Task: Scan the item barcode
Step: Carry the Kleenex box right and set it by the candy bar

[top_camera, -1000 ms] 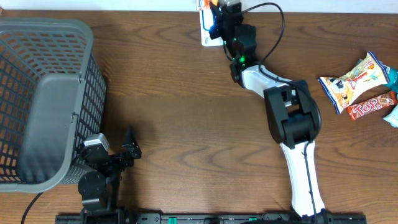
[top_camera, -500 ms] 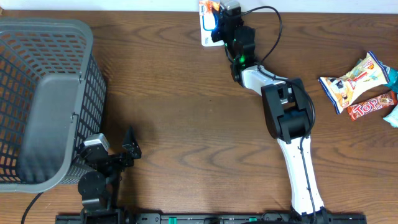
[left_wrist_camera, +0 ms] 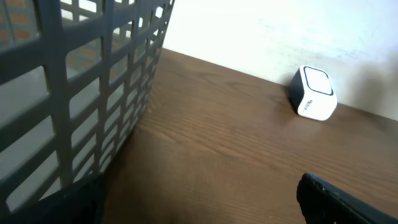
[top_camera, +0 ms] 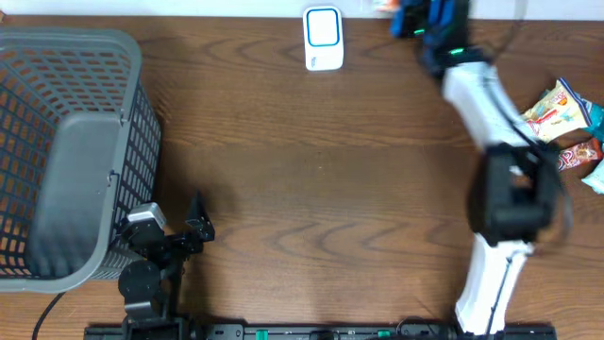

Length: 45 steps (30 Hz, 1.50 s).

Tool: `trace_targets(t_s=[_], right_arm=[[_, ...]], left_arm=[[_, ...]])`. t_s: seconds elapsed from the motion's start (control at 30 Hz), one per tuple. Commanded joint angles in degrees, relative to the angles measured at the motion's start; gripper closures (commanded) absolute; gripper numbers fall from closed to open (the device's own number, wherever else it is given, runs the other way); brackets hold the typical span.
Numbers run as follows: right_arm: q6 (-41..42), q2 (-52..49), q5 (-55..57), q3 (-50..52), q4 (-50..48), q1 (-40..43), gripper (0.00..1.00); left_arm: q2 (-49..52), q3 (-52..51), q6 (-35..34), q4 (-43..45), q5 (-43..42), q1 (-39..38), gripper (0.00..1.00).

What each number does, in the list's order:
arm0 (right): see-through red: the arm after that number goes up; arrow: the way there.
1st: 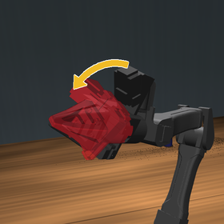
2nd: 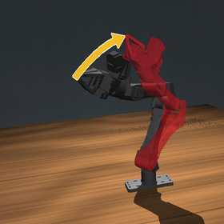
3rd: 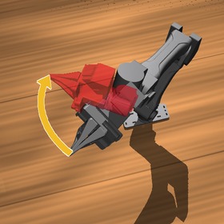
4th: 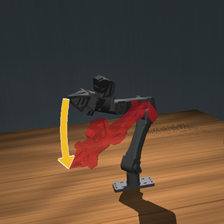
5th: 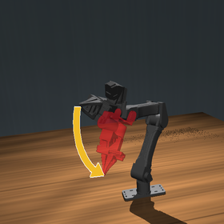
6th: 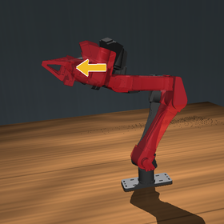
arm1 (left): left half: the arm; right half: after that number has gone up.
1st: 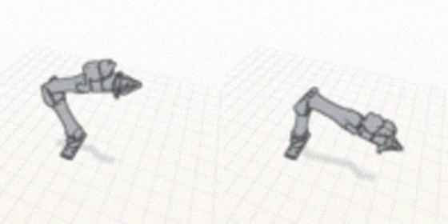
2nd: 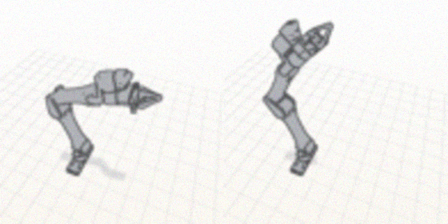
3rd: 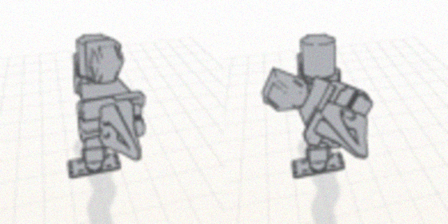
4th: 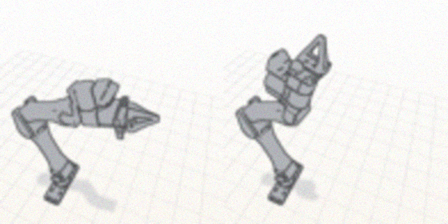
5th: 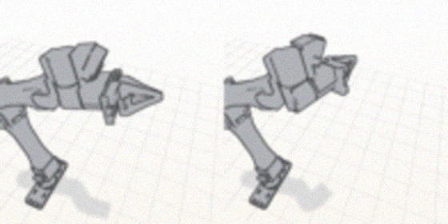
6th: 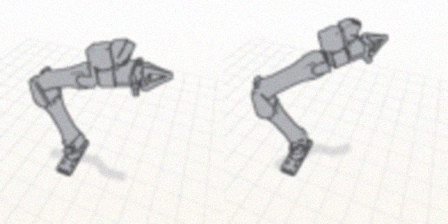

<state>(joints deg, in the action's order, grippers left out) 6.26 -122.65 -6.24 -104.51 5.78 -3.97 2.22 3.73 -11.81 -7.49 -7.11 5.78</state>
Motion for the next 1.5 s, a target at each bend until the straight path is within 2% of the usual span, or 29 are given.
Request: trace_targets(t_s=[0.0,0.07,0.17,0.27,0.4,0.57,0.83,0.87,0.9,0.93,0.97,1.13,1.33,1.47], right_arm=[[-6.14,9.53,24.33,-0.66,12.83,3.19,0.99],[-6.12,11.63,35.15,-0.66,21.33,5.49,0.99],[-3.58,12.28,45.27,-0.66,32.48,9.73,0.99],[4.83,11.54,46.23,0.33,42.07,15.06,0.99],[15.8,10.99,45.35,4.94,49.29,20.7,0.99],[18.34,10.99,45.35,13.44,48.22,25.86,0.99],[17.75,10.99,44.89,28.61,32.17,31.65,0.99],[16.63,10.99,44.89,28.76,31.69,31.87,0.96],[15.21,11.06,44.89,28.7,31.3,31.89,0.88],[13.81,11.5,44.35,28.46,31.26,31.82,0.52],[12.39,12.2,43.1,28.04,31.3,31.56,0.02],[9.73,19.45,30.75,25.68,33.09,29.81,0.01],[6.84,35.12,6.12,25.53,33.38,29.31,0.01],[6.93,44.85,-2.67,25.53,33.94,29.31,0.01]], left_arm=[[-0.11,-1.36,0.11,-0.59,0.31,-0.11,0.02],[-0.11,-1.36,0.11,-0.59,0.31,-0.11,0.02],[-0.11,-1.36,0.11,-0.59,0.31,-0.11,0.02],[-0.11,-1.36,0.11,-0.59,0.31,-0.11,0.02],[-0.11,-1.36,0.11,-0.59,0.31,-0.11,0.02],[-0.11,-1.36,0.11,-0.59,0.31,-0.11,0.02],[-0.11,-1.36,0.11,-0.59,0.31,-0.11,0.02],[-0.11,-1.36,0.11,-0.59,0.31,-0.11,0.02],[-0.11,-1.36,0.11,-0.59,0.31,-0.11,0.02],[-0.11,-1.36,0.11,-0.59,0.31,-0.11,0.02],[-0.11,-1.36,0.11,-0.59,0.31,-0.11,0.02],[-0.11,-1.36,0.11,-0.59,0.31,-0.11,0.02],[-0.11,-1.36,0.11,-0.59,0.31,-0.11,0.02],[-0.11,-1.36,0.11,-0.59,0.31,-0.11,0.02]])
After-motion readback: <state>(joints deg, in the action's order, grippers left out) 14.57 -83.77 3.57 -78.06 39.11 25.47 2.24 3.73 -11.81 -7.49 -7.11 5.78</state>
